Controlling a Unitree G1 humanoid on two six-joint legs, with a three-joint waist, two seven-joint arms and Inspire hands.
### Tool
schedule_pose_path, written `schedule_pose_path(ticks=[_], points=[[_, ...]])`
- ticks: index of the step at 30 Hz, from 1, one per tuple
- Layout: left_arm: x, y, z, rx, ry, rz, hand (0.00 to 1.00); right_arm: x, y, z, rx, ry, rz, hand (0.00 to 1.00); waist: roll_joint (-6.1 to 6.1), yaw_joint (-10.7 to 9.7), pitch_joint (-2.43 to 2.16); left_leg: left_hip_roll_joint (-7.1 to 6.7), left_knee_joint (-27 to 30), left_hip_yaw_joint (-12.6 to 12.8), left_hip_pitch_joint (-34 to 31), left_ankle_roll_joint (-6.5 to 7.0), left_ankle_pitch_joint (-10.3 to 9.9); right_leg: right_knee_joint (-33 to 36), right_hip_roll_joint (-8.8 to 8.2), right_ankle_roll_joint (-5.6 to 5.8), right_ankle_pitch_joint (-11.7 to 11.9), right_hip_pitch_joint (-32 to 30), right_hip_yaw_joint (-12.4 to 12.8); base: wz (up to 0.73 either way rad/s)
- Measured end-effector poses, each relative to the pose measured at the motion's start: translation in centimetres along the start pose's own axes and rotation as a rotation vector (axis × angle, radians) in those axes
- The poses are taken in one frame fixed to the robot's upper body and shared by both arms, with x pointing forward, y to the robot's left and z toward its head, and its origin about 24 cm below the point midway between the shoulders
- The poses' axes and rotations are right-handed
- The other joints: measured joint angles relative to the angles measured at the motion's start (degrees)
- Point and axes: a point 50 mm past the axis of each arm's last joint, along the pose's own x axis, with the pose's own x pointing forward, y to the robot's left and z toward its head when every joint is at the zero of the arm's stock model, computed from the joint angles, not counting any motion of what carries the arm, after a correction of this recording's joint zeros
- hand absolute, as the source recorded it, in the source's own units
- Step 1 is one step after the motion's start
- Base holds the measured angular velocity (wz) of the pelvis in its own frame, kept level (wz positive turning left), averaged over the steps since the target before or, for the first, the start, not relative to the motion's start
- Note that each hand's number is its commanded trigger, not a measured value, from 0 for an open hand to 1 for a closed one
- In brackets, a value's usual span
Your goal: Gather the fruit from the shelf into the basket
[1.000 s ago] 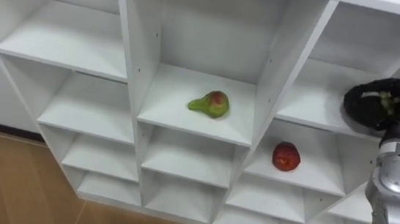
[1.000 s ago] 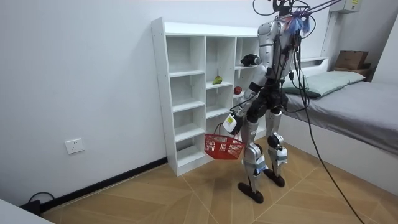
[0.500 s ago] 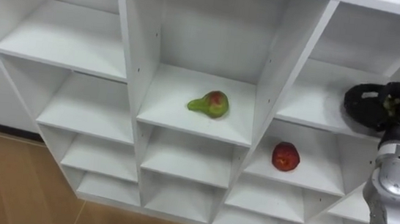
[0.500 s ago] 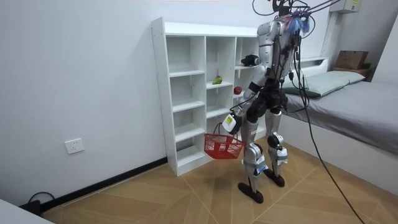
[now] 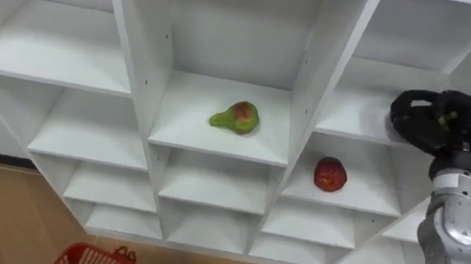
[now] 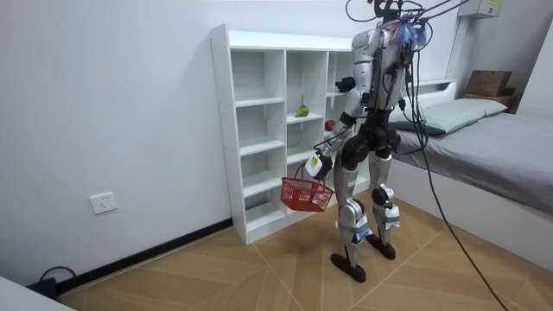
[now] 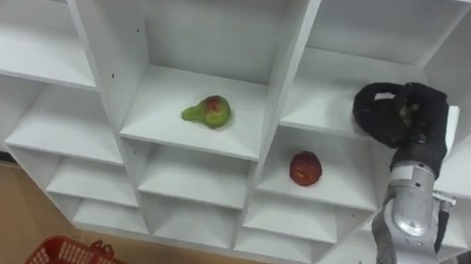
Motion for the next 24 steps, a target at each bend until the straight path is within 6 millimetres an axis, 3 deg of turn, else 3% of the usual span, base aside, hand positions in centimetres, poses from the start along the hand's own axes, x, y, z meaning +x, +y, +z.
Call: schedule_pose_path(ticks=[6,10,15,18,21,24], points=[[0.4,-0.7,3.2,-0.040,-0.108,-0.038,1.00,-2.1,4.4,-0.2,0.083,-0.017,0.203,1.00,0.06,-2.5,0.01,0.00,0.0,0.0,-0.4,0.00,0.0,0.1,0.00,-0.14,0.1,-0.3,0.1,-0.01],[0.5,-1.5,5.2,-0.067,-0.171,-0.091,1.00,-2.4,4.8,-0.4,0.094,-0.008,0.254,1.00,0.05,-2.8,-0.02,0.13,0.3,0.1,-0.5,0.00,0.0,0.2,0.05,-0.38,0.3,-0.6,0.1,0.00],[0.3,-2.0,5.9,-0.059,-0.207,-0.131,1.00,-3.4,5.3,-0.3,0.128,-0.013,0.345,1.00,0.34,-2.9,-0.03,0.40,0.6,0.1,-1.2,-0.04,0.0,0.2,0.29,-0.61,0.5,-0.9,0.1,0.00],[0.2,-2.4,6.8,-0.095,-0.239,-0.153,1.00,-6.0,6.8,-3.0,0.118,0.164,0.484,1.00,0.57,-2.7,-0.09,0.45,0.8,0.1,-1.7,-0.04,0.0,0.3,0.34,-0.66,0.6,-1.5,0.2,0.00],[0.0,-3.1,7.8,-0.173,-0.266,-0.184,1.00,-9.6,8.9,-5.6,0.099,0.352,0.660,1.00,1.46,-2.4,0.21,0.42,1.5,0.1,-3.5,0.00,0.1,1.4,0.20,-0.66,0.6,-3.7,0.4,0.00],[0.0,-3.7,8.7,-0.190,-0.291,-0.207,1.00,-10.5,10.2,-5.9,0.101,0.383,0.759,1.00,1.40,-2.2,0.37,0.44,2.2,-0.1,-5.0,0.00,0.1,2.0,0.17,-0.66,0.6,-5.0,0.3,0.02]])
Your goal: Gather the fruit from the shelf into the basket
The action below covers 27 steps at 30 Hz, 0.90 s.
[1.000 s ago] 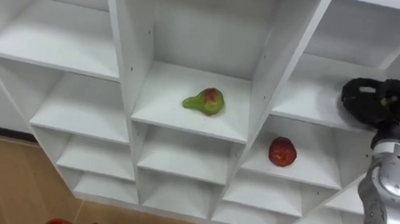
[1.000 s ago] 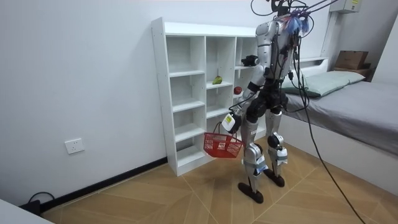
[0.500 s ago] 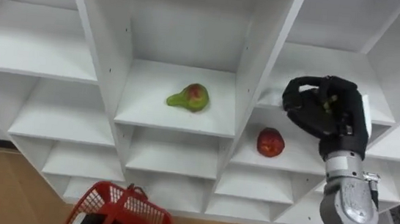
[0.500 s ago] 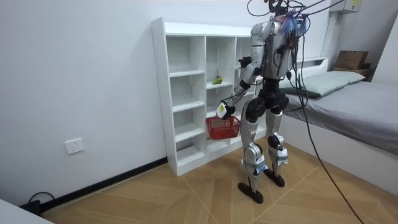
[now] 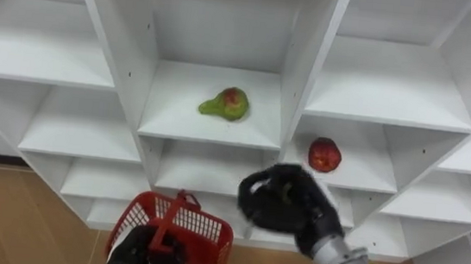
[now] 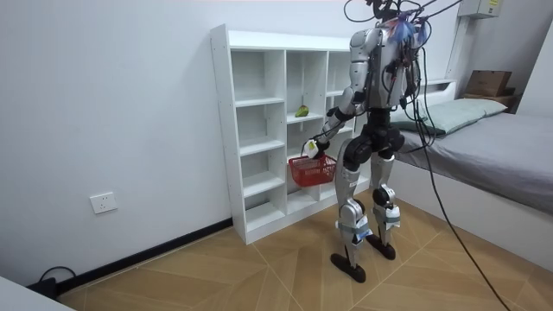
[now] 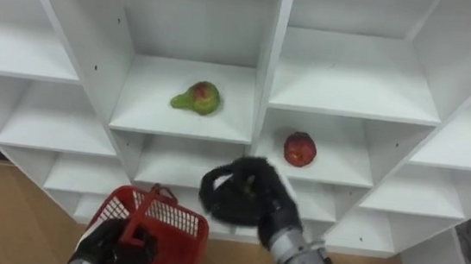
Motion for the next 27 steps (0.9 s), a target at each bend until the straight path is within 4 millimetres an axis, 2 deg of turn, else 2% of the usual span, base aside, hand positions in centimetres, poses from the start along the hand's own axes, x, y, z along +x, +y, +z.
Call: schedule_pose_path(ticks=[3,8,10,14,16,21,27], points=[[0.4,-0.3,1.0,-0.018,-0.027,-0.024,1.00,0.9,0.3,1.1,-0.019,-0.033,0.028,1.00,-0.65,-0.1,0.61,0.00,0.5,-0.1,-0.5,0.01,0.0,0.0,-0.05,-0.02,0.0,-0.1,-0.2,0.01],[0.6,-1.1,2.4,-0.037,-0.078,-0.060,1.00,1.2,0.4,1.0,-0.017,-0.023,0.034,1.00,-0.89,-0.1,0.76,0.02,0.9,-0.1,-2.8,0.07,0.0,0.0,-0.05,-0.15,0.4,-2.0,-0.3,0.00],[0.6,-1.4,2.6,-0.048,-0.081,-0.075,1.00,1.2,0.2,0.0,0.003,0.016,0.028,1.00,-0.67,-0.1,0.92,0.03,1.2,-0.1,-3.4,0.15,0.1,0.1,-0.10,-0.14,0.4,-2.7,-0.3,0.00],[0.6,-1.8,2.7,-0.046,-0.090,-0.090,1.00,0.8,-0.7,-3.7,0.051,0.183,-0.013,1.00,-0.53,-0.1,0.99,0.02,1.7,-0.4,-5.1,0.15,0.1,0.1,-0.16,-0.14,0.4,-4.0,-0.7,0.04],[0.7,-1.9,3.0,-0.045,-0.104,-0.096,1.00,0.9,-0.9,-4.5,0.054,0.226,-0.021,1.00,-0.45,-0.1,1.05,0.02,2.1,-0.6,-6.6,0.15,0.1,0.2,-0.16,-0.16,0.4,-5.3,-0.7,0.03],[0.7,-2.3,3.4,-0.047,-0.116,-0.117,1.00,1.7,-1.2,-5.3,0.109,0.275,-0.044,1.00,-0.28,-0.1,1.16,0.02,2.4,-0.8,-7.8,0.16,0.1,0.9,-0.19,-0.19,0.5,-6.7,-0.7,0.01],[0.8,-3.3,4.2,-0.037,-0.143,-0.171,1.00,2.3,-1.4,-6.0,0.182,0.324,-0.061,1.00,0.33,-0.1,1.37,-0.04,2.7,-1.8,-8.5,0.15,0.1,0.9,-0.23,-0.18,0.5,-6.8,-2.1,0.10]])
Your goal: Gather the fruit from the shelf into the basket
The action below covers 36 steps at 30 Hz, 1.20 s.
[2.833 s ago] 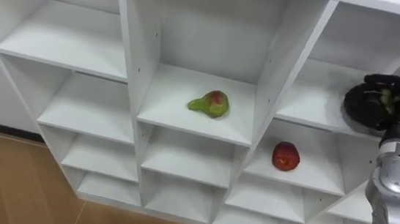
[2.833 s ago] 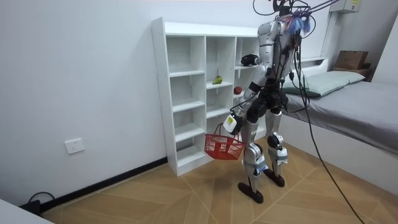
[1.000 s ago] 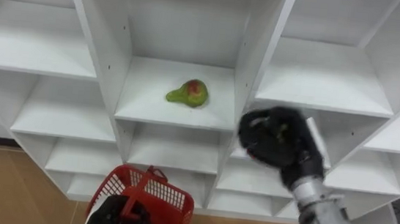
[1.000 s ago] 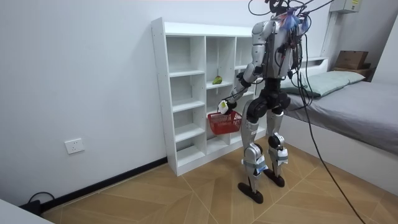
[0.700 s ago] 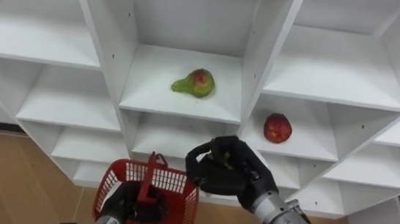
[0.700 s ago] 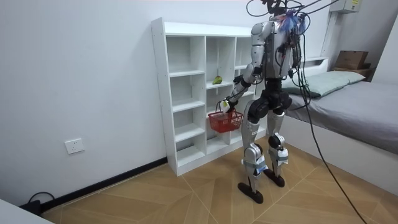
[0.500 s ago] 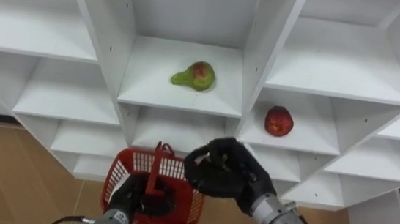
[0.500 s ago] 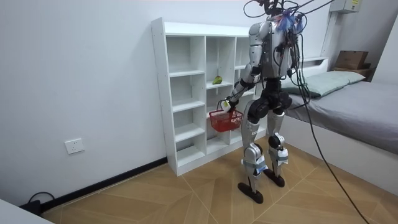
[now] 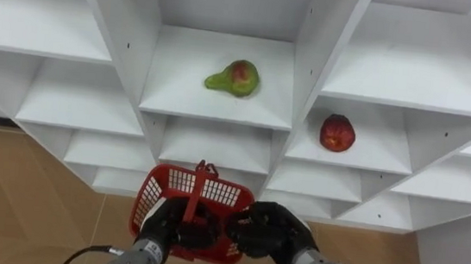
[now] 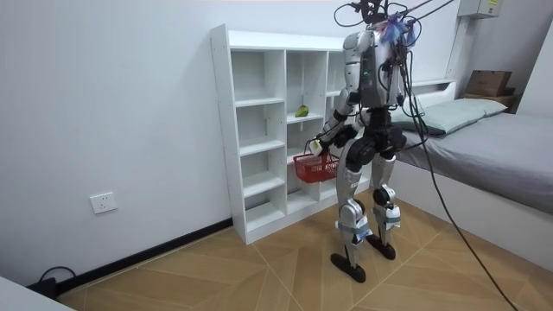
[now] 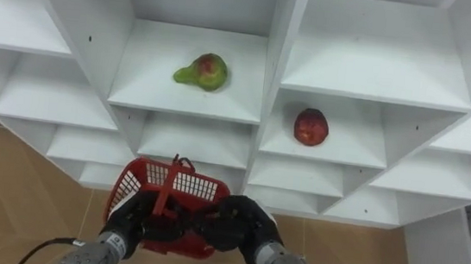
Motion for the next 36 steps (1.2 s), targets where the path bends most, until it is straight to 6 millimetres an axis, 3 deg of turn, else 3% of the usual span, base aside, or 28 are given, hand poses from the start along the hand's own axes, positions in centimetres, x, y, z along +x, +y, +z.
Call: schedule_pose_path(ticks=[5,12,17,34,35,36], points=[[0.1,-0.4,0.0,-0.007,-0.002,-0.021,1.00,0.0,-0.8,-0.7,0.132,0.022,-0.046,1.00,0.34,0.0,0.03,-0.09,0.0,-0.6,-0.3,0.00,0.1,0.0,-0.15,0.00,0.0,0.0,-1.4,0.06],[0.1,-0.6,0.0,-0.010,-0.001,-0.028,1.00,-0.1,-1.4,-0.7,0.200,0.024,-0.078,1.00,0.44,0.0,0.03,-0.10,0.0,-0.6,-0.2,0.00,0.1,0.0,-0.15,0.00,0.0,0.1,-1.4,0.00],[0.0,-1.1,-0.3,0.002,0.012,-0.066,1.00,0.4,-1.2,0.0,0.211,0.003,-0.075,1.00,0.94,0.0,0.33,-0.10,0.0,-0.6,-0.3,-0.01,0.2,0.1,-0.18,0.00,0.0,-0.1,-1.4,0.00],[-0.2,-1.7,-1.4,0.027,0.058,-0.123,1.00,1.2,-0.8,2.8,0.167,-0.074,-0.100,1.00,0.93,-0.1,0.32,-0.09,0.0,0.0,-1.7,0.08,0.7,1.4,-0.43,-0.04,0.0,-2.2,-1.0,0.00],[-0.2,-1.7,-1.4,0.029,0.058,-0.123,1.00,1.2,-0.8,3.0,0.162,-0.078,-0.098,0.68,0.93,-0.1,0.31,-0.09,0.0,0.1,-1.7,0.07,0.8,1.5,-0.44,-0.04,0.0,-2.3,-1.0,0.00],[-0.2,-1.7,-1.4,0.036,0.059,-0.125,1.00,1.3,-0.7,3.3,0.157,-0.087,-0.096,0.09,0.93,-0.1,0.31,-0.09,0.0,0.1,-1.7,0.07,0.8,1.8,-0.47,-0.04,0.0,-2.4,-1.0,0.00]])
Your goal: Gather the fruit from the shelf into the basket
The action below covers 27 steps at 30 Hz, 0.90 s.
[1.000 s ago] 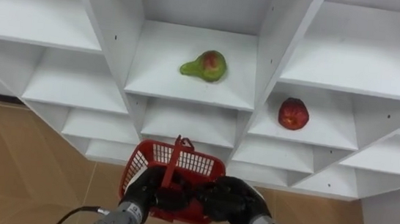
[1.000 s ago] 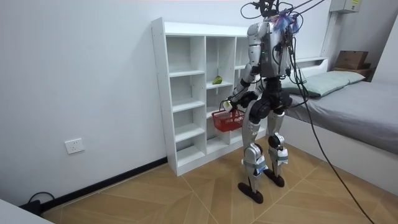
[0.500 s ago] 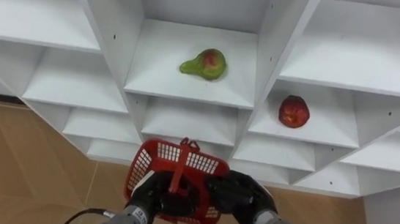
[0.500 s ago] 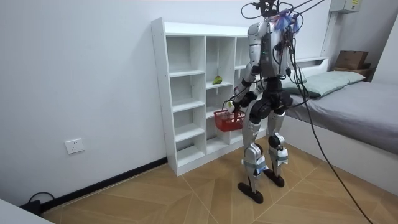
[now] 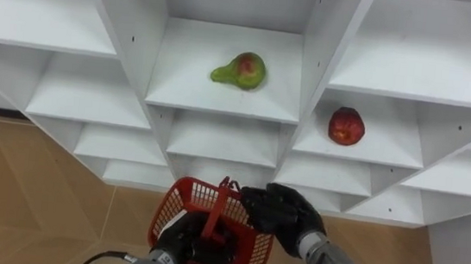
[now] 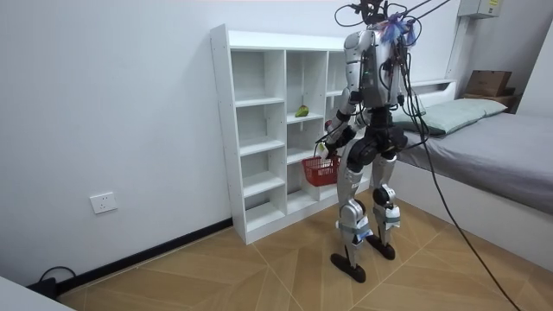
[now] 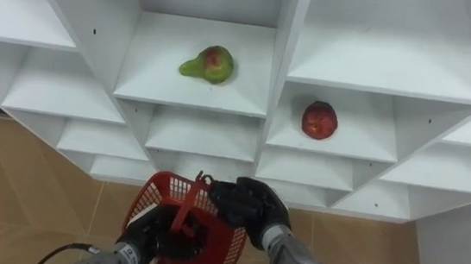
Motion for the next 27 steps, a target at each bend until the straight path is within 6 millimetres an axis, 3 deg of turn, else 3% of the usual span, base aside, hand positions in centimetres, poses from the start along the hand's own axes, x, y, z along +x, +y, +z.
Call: schedule_pose_path(ticks=[1,15,27], points=[[0.0,0.0,0.0,0.008,0.002,-0.002,1.00,0.1,0.1,0.3,-0.012,-0.006,0.004,0.00,0.00,0.0,0.00,0.01,0.0,0.0,0.0,0.01,0.1,0.3,-0.04,0.00,0.0,-0.1,0.1,0.00],[-0.1,-0.4,-0.9,0.038,0.042,-0.024,1.00,0.4,0.4,0.7,-0.053,-0.015,0.013,0.00,-0.78,0.0,0.47,-0.01,0.1,0.1,0.0,0.05,0.3,0.4,-0.10,0.00,0.0,-0.1,0.2,0.00],[0.0,-0.5,-0.9,0.061,0.054,-0.036,1.00,0.4,1.1,-0.2,-0.135,0.031,0.050,0.00,-0.73,0.0,0.45,-0.02,0.1,0.1,-0.7,0.05,0.3,0.5,-0.10,0.00,0.0,-1.0,0.3,0.00]])
